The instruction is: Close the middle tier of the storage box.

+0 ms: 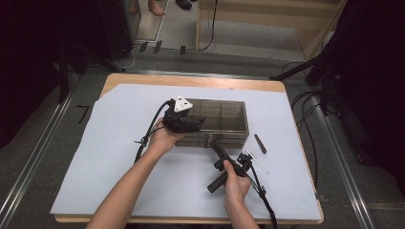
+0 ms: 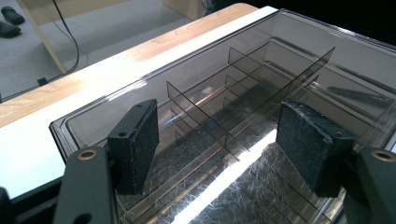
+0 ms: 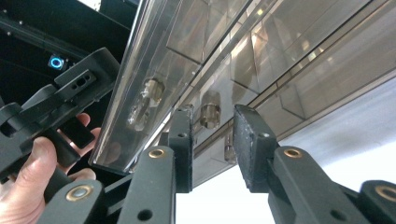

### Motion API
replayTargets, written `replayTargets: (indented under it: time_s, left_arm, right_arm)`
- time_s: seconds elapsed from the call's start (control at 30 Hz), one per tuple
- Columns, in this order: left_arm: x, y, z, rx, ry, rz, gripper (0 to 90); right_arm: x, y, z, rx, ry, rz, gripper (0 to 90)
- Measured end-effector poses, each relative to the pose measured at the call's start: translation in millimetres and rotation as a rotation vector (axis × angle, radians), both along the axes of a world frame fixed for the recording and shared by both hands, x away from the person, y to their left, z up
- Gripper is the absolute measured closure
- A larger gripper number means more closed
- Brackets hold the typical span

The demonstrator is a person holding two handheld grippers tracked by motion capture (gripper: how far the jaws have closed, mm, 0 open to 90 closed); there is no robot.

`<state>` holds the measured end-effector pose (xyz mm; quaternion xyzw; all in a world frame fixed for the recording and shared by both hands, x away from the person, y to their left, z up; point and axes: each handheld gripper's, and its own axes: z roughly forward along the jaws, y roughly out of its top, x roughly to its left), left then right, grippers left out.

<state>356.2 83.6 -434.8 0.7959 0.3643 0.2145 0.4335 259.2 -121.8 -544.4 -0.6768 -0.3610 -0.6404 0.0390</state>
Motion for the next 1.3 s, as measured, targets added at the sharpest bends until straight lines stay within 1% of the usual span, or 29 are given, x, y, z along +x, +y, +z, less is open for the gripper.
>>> replayTargets:
  time_s: [0.1, 0.2, 0.3, 0.53, 0.63, 0.7, 0.77, 0.93, 1.07, 1.1, 1.23, 1.3]
  left_arm:
    - [-0.3, -0.3, 0.1, 0.0, 0.0, 0.002, 31.4]
    - [-0.5, -0.2, 0.4, 0.003, 0.003, 0.0, 31.7]
    - [-0.9, -0.1, 0.6, 0.003, 0.004, -0.004, 31.9]
    - [-1.3, -0.4, 0.6, 0.003, 0.005, -0.002, 32.2]
    - [-1.3, -0.3, 0.6, 0.004, 0.005, -0.003, 32.2]
    - [-1.4, -0.4, 0.7, 0.004, 0.006, -0.003, 32.2]
    - [-1.4, -0.5, 0.7, 0.002, 0.007, -0.004, 32.3]
    - [-1.4, -0.5, 0.6, 0.001, 0.006, -0.002, 32.3]
    - [-1.5, -0.5, 0.6, 0.002, 0.007, -0.003, 32.3]
    - [-1.4, -0.5, 0.5, 0.001, 0.005, -0.002, 32.3]
    - [-1.4, -0.4, 0.6, 0.004, 0.005, -0.002, 32.3]
    - [-1.6, -0.7, 0.5, 0.001, 0.007, -0.003, 32.3]
  right_arm:
    - [0.2, 1.0, 0.5, 0.02, 0.01, -0.012, 70.0]
    - [0.4, 2.2, -0.1, 0.024, 0.006, -0.021, 70.7]
    - [0.8, 3.8, -1.2, 0.034, 0.015, -0.029, 71.7]
    - [0.0, 8.5, -2.6, 0.04, 0.011, -0.042, 75.2]
    - [-0.7, 10.6, -0.9, 0.059, 0.02, -0.04, 77.4]
    - [-0.3, 10.6, -2.4, 0.04, 0.0, -0.046, 77.8]
    - [-0.7, 10.9, -2.5, 0.049, 0.001, -0.048, 78.0]
    - [-0.9, 10.7, -3.3, 0.042, -0.016, -0.059, 79.2]
    - [-0.9, 9.7, -3.5, 0.045, -0.018, -0.059, 79.9]
    - [-1.3, 9.5, -3.2, 0.05, -0.01, -0.059, 80.0]
    - [-2.0, 9.3, -3.2, 0.064, -0.005, -0.063, 80.6]
    - [-2.0, 9.3, -3.3, 0.064, -0.006, -0.064, 80.6]
